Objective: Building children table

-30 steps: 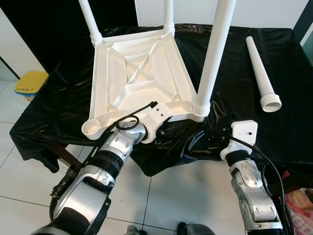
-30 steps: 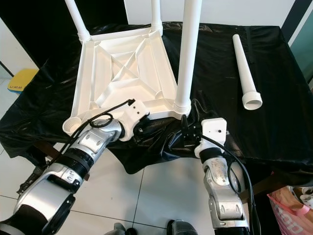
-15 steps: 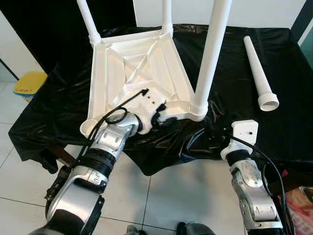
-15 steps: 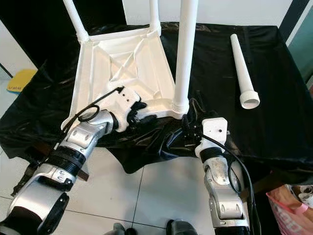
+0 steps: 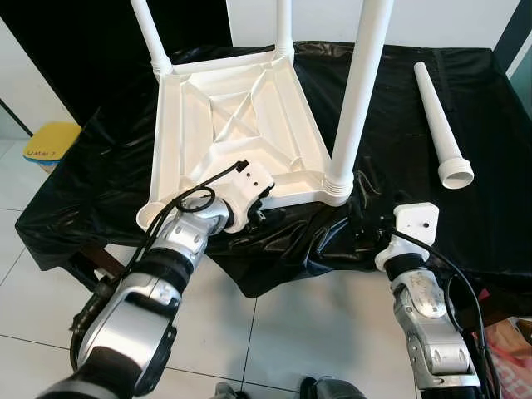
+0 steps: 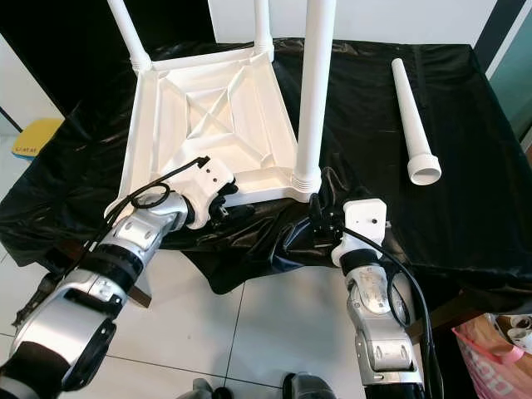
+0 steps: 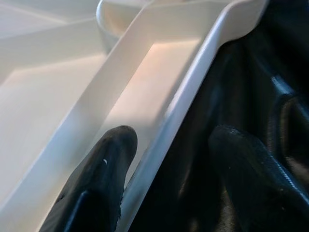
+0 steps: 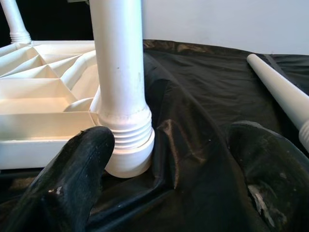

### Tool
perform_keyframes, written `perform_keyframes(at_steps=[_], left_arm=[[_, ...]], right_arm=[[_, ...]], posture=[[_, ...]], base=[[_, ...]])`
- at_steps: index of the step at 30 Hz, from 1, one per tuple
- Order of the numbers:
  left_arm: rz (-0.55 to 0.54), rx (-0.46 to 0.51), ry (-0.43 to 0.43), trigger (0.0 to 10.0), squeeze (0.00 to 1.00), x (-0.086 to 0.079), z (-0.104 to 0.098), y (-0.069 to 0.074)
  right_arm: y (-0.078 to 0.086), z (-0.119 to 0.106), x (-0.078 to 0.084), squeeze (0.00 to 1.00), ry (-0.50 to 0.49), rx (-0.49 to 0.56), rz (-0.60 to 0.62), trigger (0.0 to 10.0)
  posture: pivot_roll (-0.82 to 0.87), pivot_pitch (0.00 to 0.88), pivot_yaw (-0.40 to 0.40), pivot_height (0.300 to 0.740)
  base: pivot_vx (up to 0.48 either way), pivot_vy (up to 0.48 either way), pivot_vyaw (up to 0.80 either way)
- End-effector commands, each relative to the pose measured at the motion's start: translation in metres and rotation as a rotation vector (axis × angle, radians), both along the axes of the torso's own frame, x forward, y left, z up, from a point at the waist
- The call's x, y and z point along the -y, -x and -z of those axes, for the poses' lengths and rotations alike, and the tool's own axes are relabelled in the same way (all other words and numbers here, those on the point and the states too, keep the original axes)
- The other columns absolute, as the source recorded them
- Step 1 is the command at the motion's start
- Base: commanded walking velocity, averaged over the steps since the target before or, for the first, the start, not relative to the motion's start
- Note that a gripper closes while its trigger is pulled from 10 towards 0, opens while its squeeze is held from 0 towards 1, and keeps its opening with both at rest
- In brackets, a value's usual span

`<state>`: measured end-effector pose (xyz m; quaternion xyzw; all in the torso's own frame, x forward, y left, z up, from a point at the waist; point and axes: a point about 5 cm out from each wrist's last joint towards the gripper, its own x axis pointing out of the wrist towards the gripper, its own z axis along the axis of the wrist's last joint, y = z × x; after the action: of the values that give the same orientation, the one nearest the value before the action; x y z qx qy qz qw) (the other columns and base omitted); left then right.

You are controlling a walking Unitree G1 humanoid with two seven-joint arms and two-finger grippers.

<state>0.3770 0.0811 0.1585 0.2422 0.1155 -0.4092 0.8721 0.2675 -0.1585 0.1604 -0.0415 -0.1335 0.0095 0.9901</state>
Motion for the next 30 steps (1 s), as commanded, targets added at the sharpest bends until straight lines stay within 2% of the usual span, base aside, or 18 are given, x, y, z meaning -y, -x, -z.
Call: perform_keyframes(at_steps=[1,3,4,7,8,9,12,18,20,22,23,27,28,29,30], left_arm=[[-0.136,-0.032,-0.038,10.0,0.0,-0.01,0.017,-0.003],[-0.15,-0.044,-0.03,10.0,0.0,-0.01,0.017,-0.004],[-0.161,-0.054,-0.017,8.1,0.0,-0.008,0.017,-0.004],[-0.167,-0.06,-0.005,8.1,0.0,-0.006,0.017,-0.005],[-0.173,-0.06,0.005,0.0,0.0,-0.002,0.017,-0.005],[-0.173,-0.06,0.005,0.0,0.0,-0.002,0.017,-0.005],[-0.192,-0.057,0.046,0.0,0.0,0.014,0.016,-0.005],[-0.209,-0.039,0.072,0.0,0.0,0.025,0.015,-0.004],[-0.229,-0.003,0.106,0.0,0.0,0.04,0.013,-0.003],[-0.239,0.015,0.119,0.0,0.0,0.044,0.012,-0.002],[-0.23,0.048,0.127,10.0,0.0,0.052,0.009,-0.001],[-0.194,0.081,0.15,10.0,0.0,0.062,0.006,0.002],[-0.164,0.074,0.197,10.0,0.0,0.067,0.005,0.006],[-0.15,0.049,0.258,10.0,0.78,0.069,0.004,0.008],[-0.141,0.021,0.322,10.0,1.0,0.069,0.003,0.009]], right_arm=[[0.0,0.003,0.0,0.0,0.001,-0.013,0.006,10.0],[0.0,0.003,0.0,0.0,0.001,-0.014,0.005,10.0],[0.0,0.003,0.0,0.0,0.001,-0.014,0.005,10.0],[0.0,0.003,0.0,0.0,0.0,-0.015,0.006,10.0],[0.0,0.003,0.0,0.0,-0.001,-0.015,0.007,10.0],[0.0,0.003,0.0,0.0,-0.001,-0.015,0.007,10.0],[-0.001,0.002,0.001,0.0,0.0,-0.014,0.011,10.0],[-0.002,0.002,0.001,0.0,-0.001,-0.013,0.013,10.0],[-0.003,0.001,-0.001,0.0,-0.007,-0.012,0.009,10.0],[-0.003,0.001,-0.002,0.0,-0.008,-0.012,0.007,10.0],[-0.003,0.001,-0.003,0.0,-0.011,-0.013,0.007,10.0],[-0.004,0.002,-0.003,0.0,-0.016,-0.014,0.009,10.0],[-0.005,0.002,-0.004,0.0,-0.021,-0.015,0.011,10.0],[-0.005,0.002,-0.004,0.0,-0.026,-0.016,0.015,10.0],[-0.005,0.002,-0.003,0.0,-0.031,-0.017,0.018,10.0]], posture=[[-0.2,0.116,0.034,0.74],[-0.2,0.116,0.034,0.74],[-0.2,0.117,0.035,0.74],[-0.2,0.117,0.035,0.74],[-0.2,0.117,0.034,0.74],[-0.2,0.117,0.034,0.74],[-0.2,0.117,0.034,0.74],[-0.19,0.118,0.033,0.74],[-0.19,0.118,0.031,0.74],[-0.19,0.119,0.031,0.74],[-0.19,0.119,0.031,0.74],[-0.18,0.12,0.031,0.74],[-0.18,0.121,0.032,0.74],[-0.18,0.121,0.033,0.74],[-0.18,0.121,0.033,0.74]], base=[[0.0,0.0,0.0],[0.0,0.0,0.0],[0.0,0.0,0.0],[0.0,0.0,0.0],[0.0,0.0,0.0],[0.0,0.0,0.0],[0.0,0.0,0.0],[0.0,0.0,0.0],[0.0,0.0,0.0],[0.0,0.0,0.0],[0.0,0.0,0.0],[0.0,0.0,0.0],[0.0,0.0,0.0],[0.0,0.0,0.0],[0.0,0.0,0.0]])
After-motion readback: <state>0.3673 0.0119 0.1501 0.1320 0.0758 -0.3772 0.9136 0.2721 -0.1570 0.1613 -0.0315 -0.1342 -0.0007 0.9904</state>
